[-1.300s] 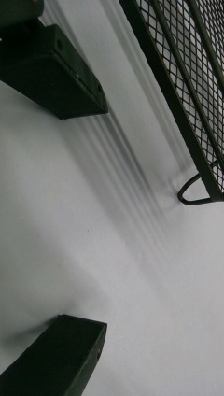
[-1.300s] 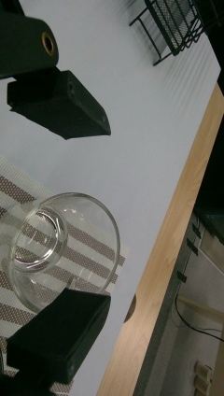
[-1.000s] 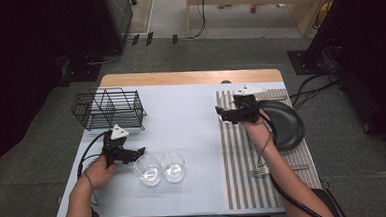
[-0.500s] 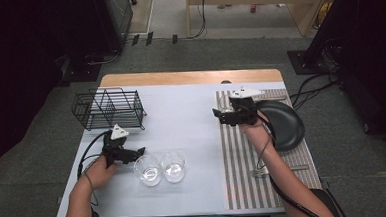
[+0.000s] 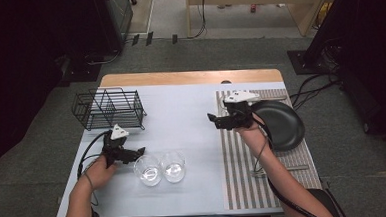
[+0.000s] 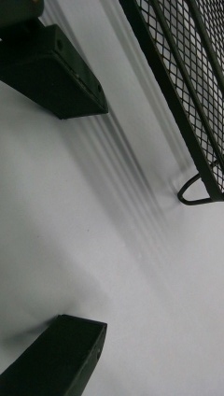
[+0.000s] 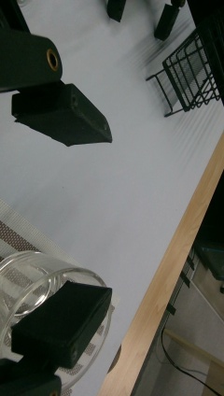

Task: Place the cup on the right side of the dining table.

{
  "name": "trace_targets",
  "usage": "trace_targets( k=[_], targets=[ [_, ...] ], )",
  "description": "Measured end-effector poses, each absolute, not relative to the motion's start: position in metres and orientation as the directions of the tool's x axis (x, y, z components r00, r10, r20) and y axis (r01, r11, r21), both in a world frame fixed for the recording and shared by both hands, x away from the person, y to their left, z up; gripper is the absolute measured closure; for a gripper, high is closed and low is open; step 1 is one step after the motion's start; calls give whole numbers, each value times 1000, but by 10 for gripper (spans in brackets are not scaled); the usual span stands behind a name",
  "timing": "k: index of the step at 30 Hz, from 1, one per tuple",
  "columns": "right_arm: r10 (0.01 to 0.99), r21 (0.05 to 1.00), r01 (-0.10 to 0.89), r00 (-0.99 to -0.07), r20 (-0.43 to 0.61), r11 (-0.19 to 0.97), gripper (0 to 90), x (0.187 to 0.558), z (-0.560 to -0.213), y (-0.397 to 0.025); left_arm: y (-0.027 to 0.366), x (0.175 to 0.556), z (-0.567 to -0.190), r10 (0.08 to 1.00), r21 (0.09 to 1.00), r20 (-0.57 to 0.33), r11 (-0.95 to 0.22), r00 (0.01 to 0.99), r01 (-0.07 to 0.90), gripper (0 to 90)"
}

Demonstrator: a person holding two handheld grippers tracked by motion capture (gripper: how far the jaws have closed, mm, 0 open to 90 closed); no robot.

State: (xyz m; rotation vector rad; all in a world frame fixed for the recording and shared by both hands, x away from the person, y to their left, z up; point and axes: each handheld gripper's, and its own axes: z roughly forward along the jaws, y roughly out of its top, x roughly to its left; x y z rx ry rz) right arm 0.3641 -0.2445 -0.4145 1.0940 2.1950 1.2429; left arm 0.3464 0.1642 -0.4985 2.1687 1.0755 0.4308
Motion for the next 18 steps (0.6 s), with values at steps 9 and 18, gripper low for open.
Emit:
trace_targets(
  k=[9,18],
  targets=[
    [758,844,433,-651,50,316,214,360,-417,-238,164,346,-499,796,693,-3,-435,605,575,0],
    [731,841,429,-680,61,329,218,358,-423,-229,164,346,-499,797,694,-4,-433,604,575,0]
  ],
)
